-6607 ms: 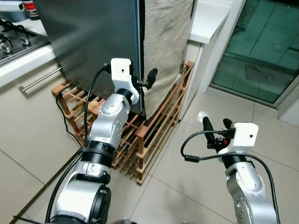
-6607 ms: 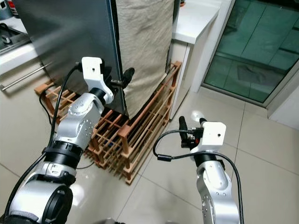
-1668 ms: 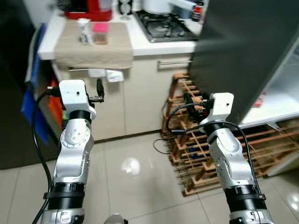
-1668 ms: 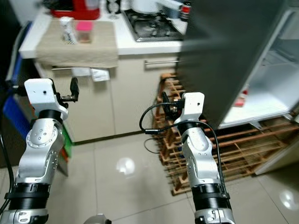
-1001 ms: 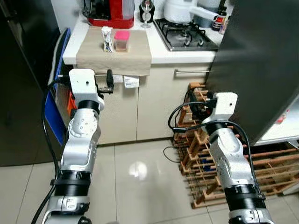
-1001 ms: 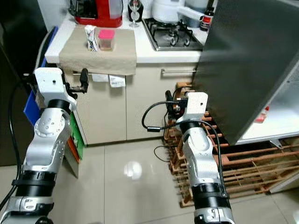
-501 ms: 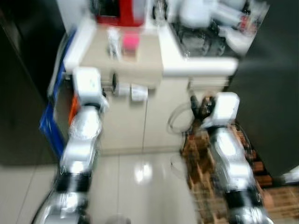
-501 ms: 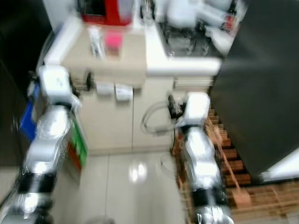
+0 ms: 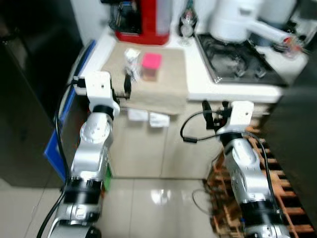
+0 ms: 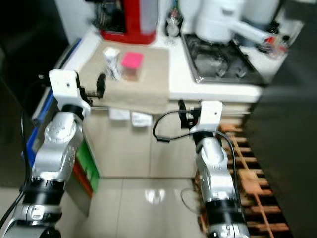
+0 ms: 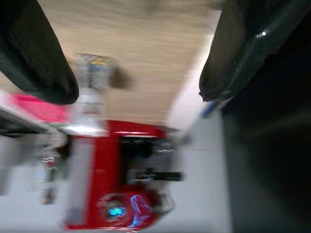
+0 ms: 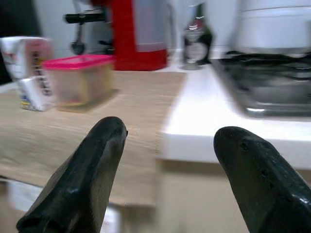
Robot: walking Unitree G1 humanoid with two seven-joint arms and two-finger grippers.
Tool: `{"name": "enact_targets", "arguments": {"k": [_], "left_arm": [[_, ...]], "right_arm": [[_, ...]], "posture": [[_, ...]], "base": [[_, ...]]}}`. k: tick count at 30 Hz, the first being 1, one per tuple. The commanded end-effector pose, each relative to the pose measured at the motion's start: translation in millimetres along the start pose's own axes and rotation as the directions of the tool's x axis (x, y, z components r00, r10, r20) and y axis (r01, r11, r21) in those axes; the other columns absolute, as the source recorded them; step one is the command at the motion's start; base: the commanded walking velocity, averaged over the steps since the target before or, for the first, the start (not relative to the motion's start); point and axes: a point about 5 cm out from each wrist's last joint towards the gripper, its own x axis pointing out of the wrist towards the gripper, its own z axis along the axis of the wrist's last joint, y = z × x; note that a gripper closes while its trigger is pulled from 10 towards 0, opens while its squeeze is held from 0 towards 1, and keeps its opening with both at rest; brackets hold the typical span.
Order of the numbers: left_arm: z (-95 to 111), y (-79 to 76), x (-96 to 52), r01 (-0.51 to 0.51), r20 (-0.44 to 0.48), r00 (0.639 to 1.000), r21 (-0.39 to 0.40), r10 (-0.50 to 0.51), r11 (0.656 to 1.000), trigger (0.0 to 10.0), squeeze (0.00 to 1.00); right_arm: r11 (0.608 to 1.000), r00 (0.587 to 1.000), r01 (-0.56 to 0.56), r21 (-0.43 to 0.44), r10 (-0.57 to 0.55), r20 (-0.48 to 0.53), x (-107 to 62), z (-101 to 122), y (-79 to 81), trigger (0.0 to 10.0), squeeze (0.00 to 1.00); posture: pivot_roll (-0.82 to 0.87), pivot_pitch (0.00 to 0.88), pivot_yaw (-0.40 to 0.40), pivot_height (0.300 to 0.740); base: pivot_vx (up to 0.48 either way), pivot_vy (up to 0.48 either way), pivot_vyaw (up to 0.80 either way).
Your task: Restocking fridge
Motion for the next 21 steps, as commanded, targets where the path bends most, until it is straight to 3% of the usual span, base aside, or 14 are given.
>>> {"name": "enact_targets", "arguments": {"k": [1,14,17,21], "left_arm": [[1.5,1.0,2.3,-0.006,-0.006,1.0,-0.004,0.006,1.0,10.0,0.0],[17.6,-5.8,6.3,0.058,0.05,0.997,-0.04,-0.056,0.998,10.0,0.0],[45.3,-19.4,11.8,0.15,0.119,0.983,-0.095,-0.138,0.984,10.0,0.0],[66.8,-32.2,16.1,0.236,0.136,0.966,-0.107,-0.22,0.966,10.0,0.0]], "right_arm": [[1.0,1.0,-0.013,-0.015,0.013,0.021,0.9,5.3,2.7,10.0,0.0],[1.0,0.999,-0.017,-0.02,0.017,0.04,-0.2,9.6,5.2,10.0,0.0],[0.993,0.984,0.082,-0.088,-0.067,0.164,-5.6,43.4,0.4,10.0,0.0],[0.985,0.972,0.134,-0.109,-0.109,0.208,-15.9,54.9,-2.4,10.0,0.0]], "posture": [[-0.03,0.0,-0.003,0.74],[-0.03,0.0,0.001,0.74],[-0.03,0.0,-0.013,0.74],[-0.04,0.0,-0.001,0.74]], "base": [[0.454,0.0,0.0],[0.454,0.0,0.0],[0.448,0.0,0.0],[0.109,0.0,0.0]]}}
